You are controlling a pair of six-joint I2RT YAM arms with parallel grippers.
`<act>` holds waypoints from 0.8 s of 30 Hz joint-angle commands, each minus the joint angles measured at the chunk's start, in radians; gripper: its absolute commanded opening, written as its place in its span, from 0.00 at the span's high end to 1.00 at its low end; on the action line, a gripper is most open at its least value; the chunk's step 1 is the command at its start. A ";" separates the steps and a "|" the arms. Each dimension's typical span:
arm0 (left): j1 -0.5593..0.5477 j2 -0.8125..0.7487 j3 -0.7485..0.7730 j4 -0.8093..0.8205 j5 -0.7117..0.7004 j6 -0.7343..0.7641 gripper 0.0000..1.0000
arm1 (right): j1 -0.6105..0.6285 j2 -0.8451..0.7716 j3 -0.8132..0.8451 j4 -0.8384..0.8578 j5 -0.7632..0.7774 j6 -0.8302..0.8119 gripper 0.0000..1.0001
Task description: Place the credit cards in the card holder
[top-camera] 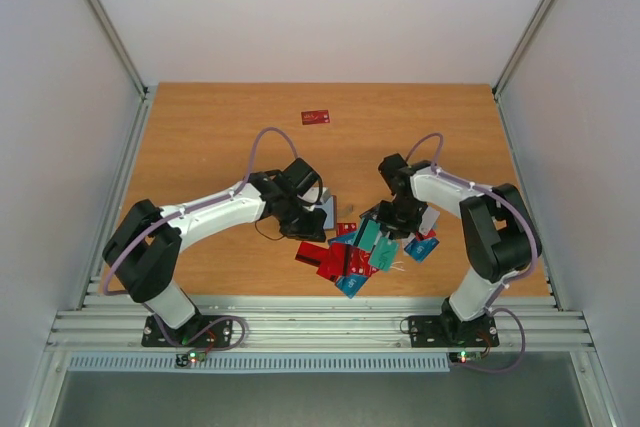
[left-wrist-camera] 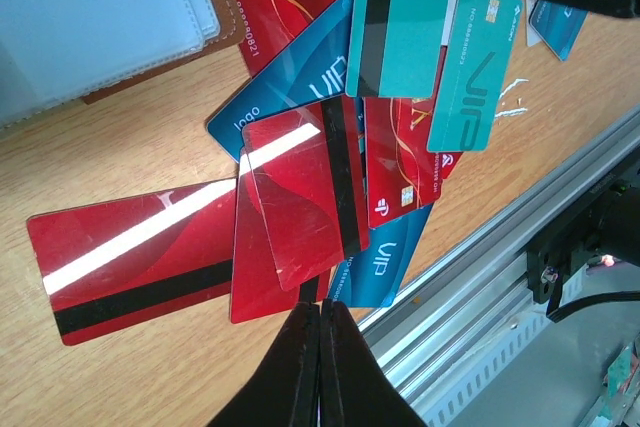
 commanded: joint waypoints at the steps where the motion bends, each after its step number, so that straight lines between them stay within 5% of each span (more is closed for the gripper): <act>1: -0.004 -0.009 0.010 0.030 0.004 0.010 0.97 | 0.004 0.020 -0.130 0.068 -0.091 0.011 0.74; 24: -0.018 0.027 -0.005 0.102 0.006 -0.018 0.98 | 0.143 -0.146 -0.291 0.026 -0.121 0.111 0.73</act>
